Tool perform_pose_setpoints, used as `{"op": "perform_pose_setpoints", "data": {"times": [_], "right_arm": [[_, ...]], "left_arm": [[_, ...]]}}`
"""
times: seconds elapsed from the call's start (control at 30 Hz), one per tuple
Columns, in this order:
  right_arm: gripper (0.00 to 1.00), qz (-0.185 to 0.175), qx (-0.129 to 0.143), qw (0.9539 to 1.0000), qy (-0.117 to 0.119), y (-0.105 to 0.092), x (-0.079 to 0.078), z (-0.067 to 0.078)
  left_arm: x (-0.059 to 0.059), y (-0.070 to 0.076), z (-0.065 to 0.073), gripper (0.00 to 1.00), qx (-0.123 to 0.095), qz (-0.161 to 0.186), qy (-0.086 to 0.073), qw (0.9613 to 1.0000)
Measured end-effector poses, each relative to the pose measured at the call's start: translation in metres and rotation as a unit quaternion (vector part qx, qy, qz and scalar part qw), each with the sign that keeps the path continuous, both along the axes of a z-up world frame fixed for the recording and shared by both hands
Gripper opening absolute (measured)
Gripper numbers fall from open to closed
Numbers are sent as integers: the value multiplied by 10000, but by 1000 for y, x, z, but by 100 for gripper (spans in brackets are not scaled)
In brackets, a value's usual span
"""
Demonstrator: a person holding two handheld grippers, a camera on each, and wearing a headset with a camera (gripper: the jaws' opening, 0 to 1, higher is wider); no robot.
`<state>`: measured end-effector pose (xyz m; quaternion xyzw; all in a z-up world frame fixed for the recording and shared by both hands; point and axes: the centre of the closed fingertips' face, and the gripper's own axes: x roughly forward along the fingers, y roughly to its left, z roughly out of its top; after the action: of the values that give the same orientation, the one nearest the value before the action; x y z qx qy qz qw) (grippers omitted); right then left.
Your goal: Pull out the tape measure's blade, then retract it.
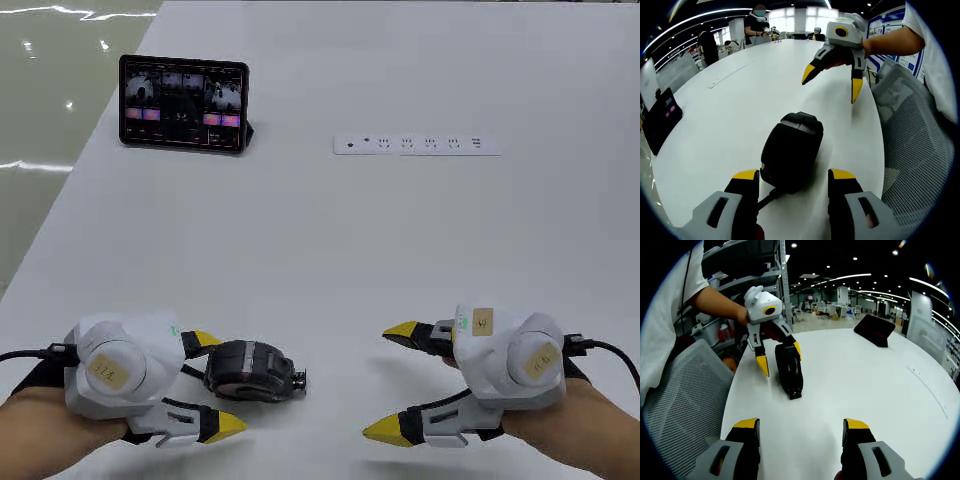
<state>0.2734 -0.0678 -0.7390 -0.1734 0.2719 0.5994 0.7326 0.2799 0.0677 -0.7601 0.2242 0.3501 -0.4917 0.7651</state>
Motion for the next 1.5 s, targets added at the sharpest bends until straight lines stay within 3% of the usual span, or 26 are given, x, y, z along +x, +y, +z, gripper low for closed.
{"op": "perform_pose_setpoints", "data": {"times": [0.53,1.0,1.5], "right_arm": [[60,59,37,10000,22,3,-2,-2],[46,266,115,9996,-29,17,4,-6],[37,502,212,9985,-18,46,7,-18]], "left_arm": [[9,-2,-4,32,102,-125,-71,9998],[9,-2,-6,30,113,-243,75,9996],[9,-2,-6,29,90,-219,137,9996]]}}
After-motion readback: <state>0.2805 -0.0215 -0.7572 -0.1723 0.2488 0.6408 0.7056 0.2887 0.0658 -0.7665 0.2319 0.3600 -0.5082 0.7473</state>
